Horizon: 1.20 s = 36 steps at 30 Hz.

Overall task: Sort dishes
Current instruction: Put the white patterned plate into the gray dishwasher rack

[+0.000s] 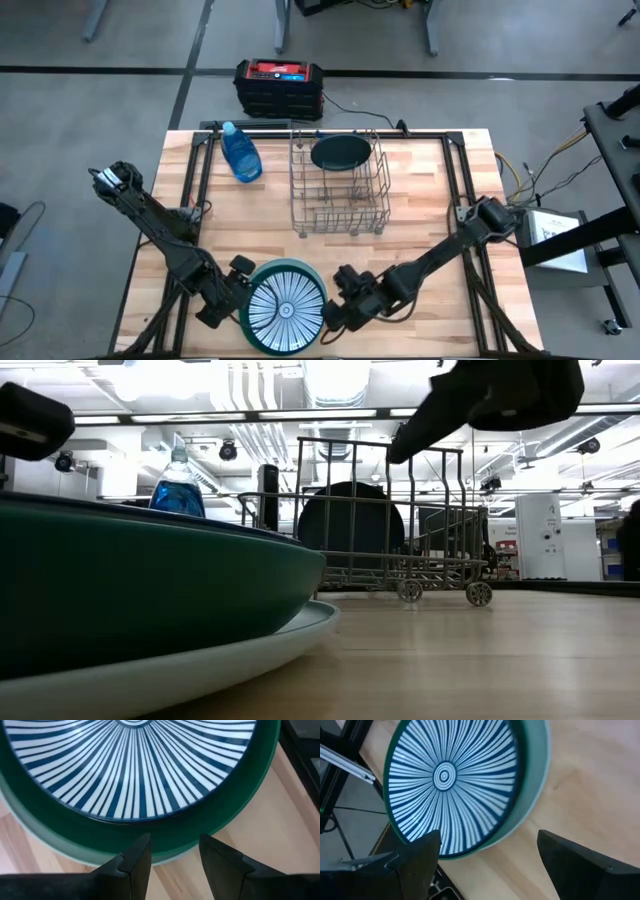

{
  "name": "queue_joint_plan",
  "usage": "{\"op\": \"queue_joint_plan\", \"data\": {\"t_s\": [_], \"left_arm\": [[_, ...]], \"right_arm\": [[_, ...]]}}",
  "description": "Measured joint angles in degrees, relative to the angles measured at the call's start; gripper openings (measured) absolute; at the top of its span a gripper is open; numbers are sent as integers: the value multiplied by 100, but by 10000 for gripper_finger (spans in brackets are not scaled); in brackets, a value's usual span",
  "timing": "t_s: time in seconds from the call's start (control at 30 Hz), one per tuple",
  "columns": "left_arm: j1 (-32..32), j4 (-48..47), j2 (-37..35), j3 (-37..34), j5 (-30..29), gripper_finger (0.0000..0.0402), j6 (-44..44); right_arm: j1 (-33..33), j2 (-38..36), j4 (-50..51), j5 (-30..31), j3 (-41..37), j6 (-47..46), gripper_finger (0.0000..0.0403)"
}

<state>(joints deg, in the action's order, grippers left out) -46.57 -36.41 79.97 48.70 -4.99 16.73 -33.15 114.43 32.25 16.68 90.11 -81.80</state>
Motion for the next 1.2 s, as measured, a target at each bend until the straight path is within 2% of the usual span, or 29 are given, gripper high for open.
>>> {"op": "queue_joint_plan", "data": {"t_s": [0.37,1.2], "left_arm": [[0,833,-7,-487,0,155,-320],[0,2145,142,-959,-7,155,-479]], "right_arm": [[4,555,10,-67,605,-277,323],[157,944,-337,-11,627,-134,324]]}}
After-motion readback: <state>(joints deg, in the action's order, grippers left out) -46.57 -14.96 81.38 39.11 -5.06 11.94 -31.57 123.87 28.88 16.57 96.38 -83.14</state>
